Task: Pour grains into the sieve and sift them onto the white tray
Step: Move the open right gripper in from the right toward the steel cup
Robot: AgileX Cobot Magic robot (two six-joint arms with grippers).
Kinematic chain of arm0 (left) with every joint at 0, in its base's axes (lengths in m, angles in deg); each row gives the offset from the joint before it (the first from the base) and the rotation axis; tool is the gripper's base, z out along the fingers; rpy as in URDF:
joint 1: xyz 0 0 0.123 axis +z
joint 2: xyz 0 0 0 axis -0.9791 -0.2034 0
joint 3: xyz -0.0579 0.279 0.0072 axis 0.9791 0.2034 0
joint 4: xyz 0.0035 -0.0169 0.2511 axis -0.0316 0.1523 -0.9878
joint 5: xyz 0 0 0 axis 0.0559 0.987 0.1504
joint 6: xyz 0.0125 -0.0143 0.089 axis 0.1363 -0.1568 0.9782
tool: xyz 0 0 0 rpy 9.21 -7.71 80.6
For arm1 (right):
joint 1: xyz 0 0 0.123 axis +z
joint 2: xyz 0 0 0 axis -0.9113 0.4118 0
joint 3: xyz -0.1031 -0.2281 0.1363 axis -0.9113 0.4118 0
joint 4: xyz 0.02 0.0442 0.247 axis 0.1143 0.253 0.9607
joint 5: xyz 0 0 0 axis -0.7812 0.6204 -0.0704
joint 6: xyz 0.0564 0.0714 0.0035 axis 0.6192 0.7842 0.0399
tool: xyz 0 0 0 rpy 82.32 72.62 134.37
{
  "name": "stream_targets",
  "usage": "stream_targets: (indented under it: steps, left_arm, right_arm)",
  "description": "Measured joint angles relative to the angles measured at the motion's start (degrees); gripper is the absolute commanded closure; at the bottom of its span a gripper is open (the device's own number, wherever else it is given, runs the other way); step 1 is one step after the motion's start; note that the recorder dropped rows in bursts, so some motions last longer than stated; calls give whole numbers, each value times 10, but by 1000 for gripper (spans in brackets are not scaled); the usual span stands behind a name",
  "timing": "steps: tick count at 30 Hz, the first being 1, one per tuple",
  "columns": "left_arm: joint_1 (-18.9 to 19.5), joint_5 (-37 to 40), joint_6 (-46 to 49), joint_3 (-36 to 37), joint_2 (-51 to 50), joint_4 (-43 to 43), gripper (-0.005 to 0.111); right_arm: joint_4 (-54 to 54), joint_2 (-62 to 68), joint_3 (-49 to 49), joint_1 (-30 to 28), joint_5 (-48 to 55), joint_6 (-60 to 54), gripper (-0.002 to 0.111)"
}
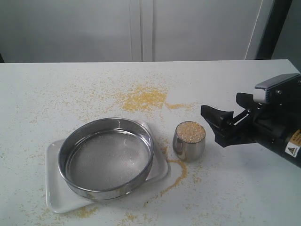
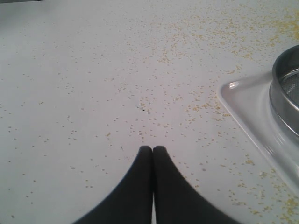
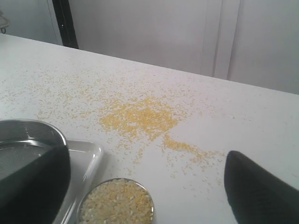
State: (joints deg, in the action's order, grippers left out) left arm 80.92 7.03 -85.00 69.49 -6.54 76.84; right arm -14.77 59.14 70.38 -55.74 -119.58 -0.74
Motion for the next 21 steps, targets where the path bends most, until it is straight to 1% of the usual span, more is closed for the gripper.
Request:
stream_targets:
  steps: [7, 13, 21]
  left_arm:
    - [0, 0, 0, 0, 0, 0, 106]
    - [0, 0, 0, 0, 0, 0, 106]
    - [0, 0, 0, 0, 0, 0, 106]
  right_arm:
    - [-12, 42, 0, 24, -40, 2, 26]
    - [-15, 110, -12, 26, -87, 3, 25]
    - [-22, 163, -38, 30, -91, 3, 23]
